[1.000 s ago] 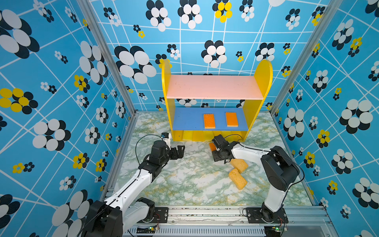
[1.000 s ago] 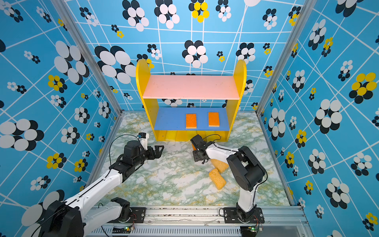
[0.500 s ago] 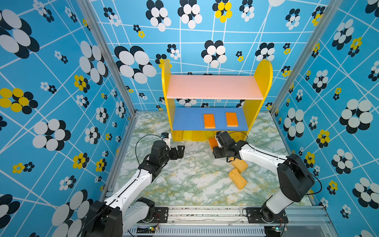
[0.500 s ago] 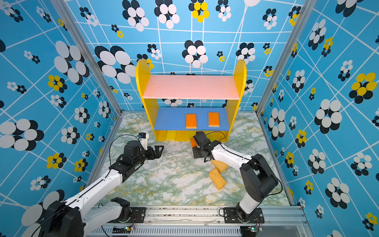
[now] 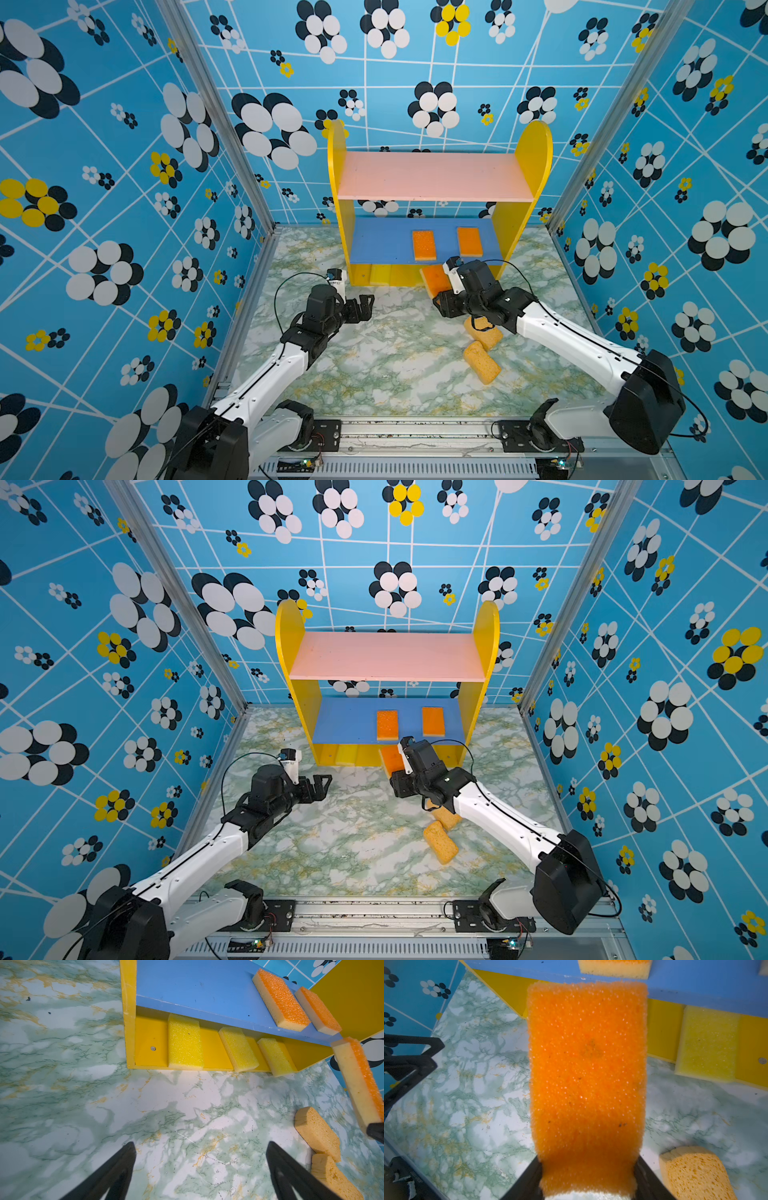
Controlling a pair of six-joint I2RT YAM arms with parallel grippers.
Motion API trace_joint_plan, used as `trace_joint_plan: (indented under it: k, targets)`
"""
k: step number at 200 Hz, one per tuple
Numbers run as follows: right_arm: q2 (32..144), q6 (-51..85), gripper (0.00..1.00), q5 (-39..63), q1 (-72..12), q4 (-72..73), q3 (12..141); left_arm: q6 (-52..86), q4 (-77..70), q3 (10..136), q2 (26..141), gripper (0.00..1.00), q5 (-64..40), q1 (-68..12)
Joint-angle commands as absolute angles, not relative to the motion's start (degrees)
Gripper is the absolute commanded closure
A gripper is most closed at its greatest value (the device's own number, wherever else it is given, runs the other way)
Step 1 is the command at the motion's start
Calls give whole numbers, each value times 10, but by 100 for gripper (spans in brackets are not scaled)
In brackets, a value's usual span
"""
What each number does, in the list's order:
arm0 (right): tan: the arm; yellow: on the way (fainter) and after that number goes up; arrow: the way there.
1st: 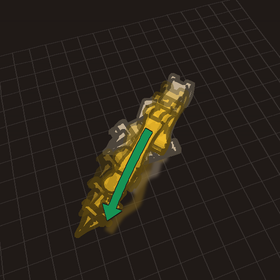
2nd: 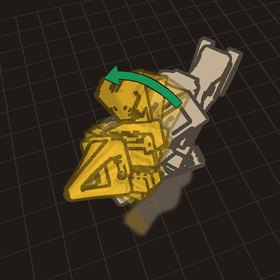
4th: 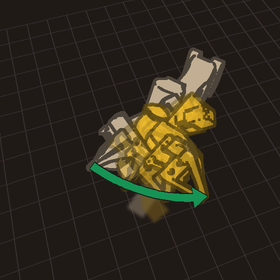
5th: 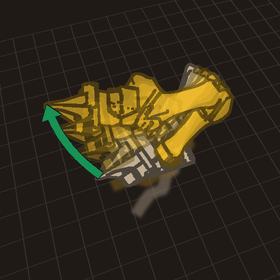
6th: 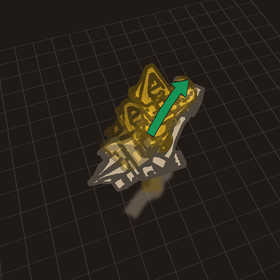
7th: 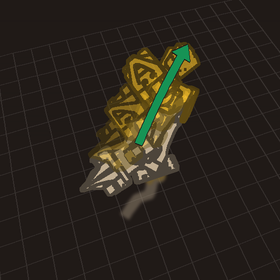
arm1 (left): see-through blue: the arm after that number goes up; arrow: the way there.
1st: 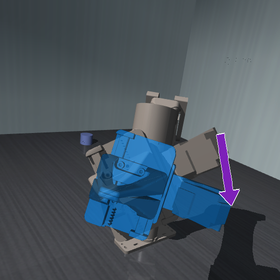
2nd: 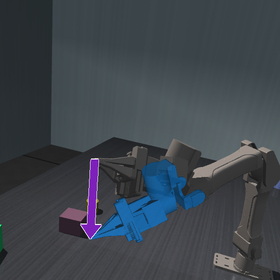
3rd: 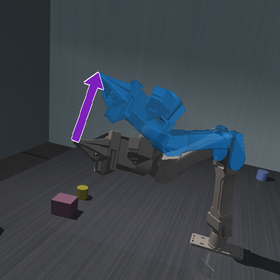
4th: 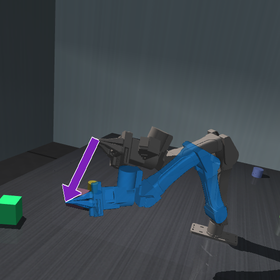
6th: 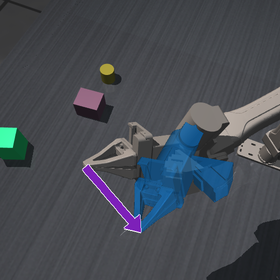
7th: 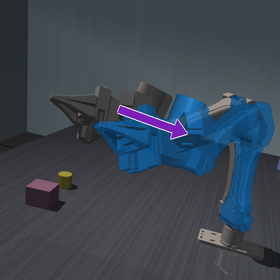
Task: Arrange cleaning sponges on a shelf
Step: Place the cleaning sponge at the shelf.
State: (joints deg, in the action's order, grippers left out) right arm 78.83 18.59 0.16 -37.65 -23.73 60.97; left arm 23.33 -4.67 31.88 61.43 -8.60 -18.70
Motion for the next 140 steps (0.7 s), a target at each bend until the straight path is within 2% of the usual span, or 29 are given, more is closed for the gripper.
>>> trace_joint_plan:
  k: [1,55,140]
  targets:
    - [790,174,41,16,-384,-247,642,230,-53,312,614,1,-88,-182]
    - [856,190,41,6,-395,-190,700,229,-52,308,606,1,-86,-182]
    - [1029,206,40,-44,-407,-197,906,226,-50,307,599,1,-85,-181]
